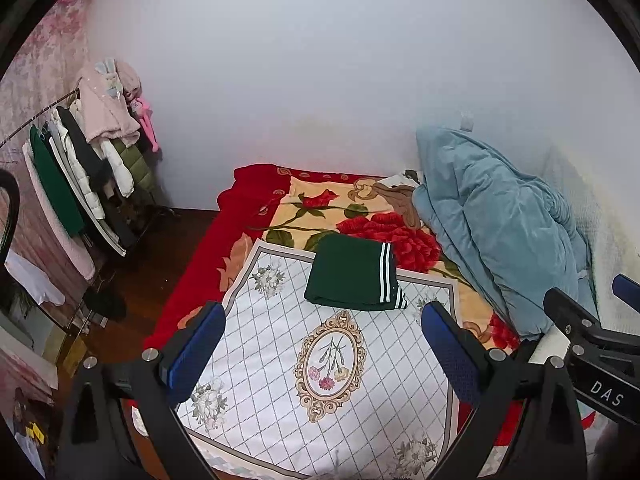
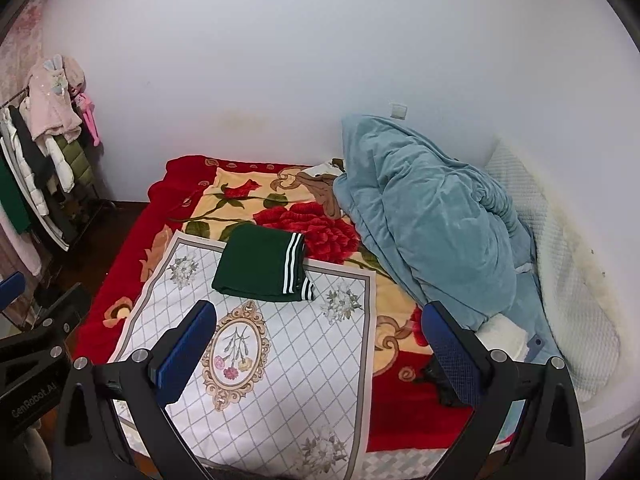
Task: Fold large clothes
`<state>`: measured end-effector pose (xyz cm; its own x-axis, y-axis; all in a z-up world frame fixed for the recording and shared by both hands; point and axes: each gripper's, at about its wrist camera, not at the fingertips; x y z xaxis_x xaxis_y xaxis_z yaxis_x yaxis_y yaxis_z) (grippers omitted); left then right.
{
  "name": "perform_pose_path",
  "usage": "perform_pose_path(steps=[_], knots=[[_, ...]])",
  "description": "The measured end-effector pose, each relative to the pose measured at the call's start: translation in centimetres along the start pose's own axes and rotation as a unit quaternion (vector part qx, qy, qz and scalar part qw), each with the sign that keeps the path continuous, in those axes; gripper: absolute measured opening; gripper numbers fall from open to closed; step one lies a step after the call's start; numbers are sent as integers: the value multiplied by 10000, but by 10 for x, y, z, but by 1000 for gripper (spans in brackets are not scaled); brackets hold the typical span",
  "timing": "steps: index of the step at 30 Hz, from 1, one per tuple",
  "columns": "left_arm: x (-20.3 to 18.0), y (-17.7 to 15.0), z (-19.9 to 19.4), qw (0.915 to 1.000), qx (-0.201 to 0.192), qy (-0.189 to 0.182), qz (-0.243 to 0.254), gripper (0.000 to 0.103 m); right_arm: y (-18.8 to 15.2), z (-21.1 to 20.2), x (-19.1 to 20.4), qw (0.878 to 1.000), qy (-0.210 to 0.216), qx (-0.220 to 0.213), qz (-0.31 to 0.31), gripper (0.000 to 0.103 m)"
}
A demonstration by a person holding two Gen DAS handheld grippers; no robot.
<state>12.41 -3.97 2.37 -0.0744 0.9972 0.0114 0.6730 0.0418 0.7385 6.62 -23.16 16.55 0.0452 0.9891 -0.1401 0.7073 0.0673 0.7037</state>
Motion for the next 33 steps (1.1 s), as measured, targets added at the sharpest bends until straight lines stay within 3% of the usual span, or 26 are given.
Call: perform_pose_path(steps=[33], knots=[[2,14,-1,10000,-69,-19,5,100,19,15,-3,9999,95,-31,-78,103]])
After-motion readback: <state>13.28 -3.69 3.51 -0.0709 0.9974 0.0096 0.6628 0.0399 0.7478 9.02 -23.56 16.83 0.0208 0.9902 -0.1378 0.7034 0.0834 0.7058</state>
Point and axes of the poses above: each gripper's, at about its wrist camera, not at the fingertips, and z roughly the way its jaws point, x to its left, y to its top, and after that the axes turned 3 degrees about -x, right-handed
